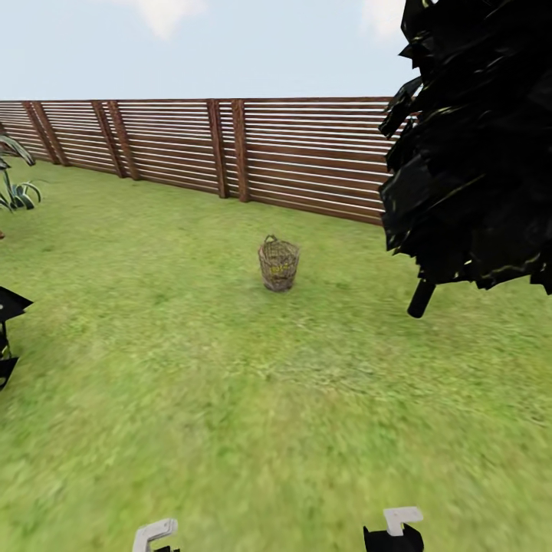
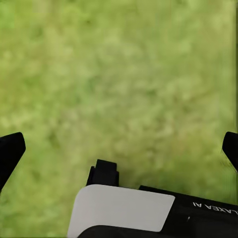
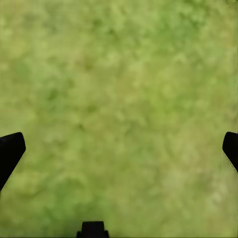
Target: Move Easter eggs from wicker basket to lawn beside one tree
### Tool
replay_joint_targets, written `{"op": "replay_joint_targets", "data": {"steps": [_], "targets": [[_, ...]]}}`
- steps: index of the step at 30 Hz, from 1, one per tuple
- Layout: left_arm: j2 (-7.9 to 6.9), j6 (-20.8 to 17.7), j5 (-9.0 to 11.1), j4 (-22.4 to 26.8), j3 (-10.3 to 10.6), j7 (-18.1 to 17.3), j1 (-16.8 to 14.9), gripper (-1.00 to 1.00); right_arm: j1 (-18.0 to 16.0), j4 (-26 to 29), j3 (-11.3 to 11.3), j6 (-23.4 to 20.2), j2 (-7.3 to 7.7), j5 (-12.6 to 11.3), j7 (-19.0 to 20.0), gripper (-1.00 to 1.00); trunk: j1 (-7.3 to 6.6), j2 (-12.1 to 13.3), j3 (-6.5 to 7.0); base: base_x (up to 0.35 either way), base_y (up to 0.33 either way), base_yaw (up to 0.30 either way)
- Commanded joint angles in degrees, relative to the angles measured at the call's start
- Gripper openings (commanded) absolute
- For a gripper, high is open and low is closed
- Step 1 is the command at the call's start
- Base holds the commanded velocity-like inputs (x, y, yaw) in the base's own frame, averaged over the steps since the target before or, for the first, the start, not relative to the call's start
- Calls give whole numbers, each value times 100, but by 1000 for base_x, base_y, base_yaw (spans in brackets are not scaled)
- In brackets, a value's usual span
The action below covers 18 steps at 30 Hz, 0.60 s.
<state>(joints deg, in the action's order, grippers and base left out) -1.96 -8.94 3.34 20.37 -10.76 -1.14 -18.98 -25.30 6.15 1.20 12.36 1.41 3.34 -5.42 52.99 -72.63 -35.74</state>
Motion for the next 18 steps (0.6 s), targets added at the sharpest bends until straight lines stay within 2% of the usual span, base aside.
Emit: {"op": "replay_joint_targets", "data": {"steps": [1, 9, 18], "targets": [[2, -38, 35, 11, -21, -11, -1, 100, -3, -7, 12, 12, 0, 35, -29, 100, 3, -2, -5, 326, 0, 0], [3, -44, 35, -36, -8, -9, -1, 100, -1, -370, 12, 12, 10, 53, -29, 100, 3, -2, -5, 326, 0, 0], [8, -39, 43, -909, -12, -9, -1, 100, 253, -689, 12, -45, 20, 35, -66, 100, 3, -2, -5, 326, 0, 0]]}}
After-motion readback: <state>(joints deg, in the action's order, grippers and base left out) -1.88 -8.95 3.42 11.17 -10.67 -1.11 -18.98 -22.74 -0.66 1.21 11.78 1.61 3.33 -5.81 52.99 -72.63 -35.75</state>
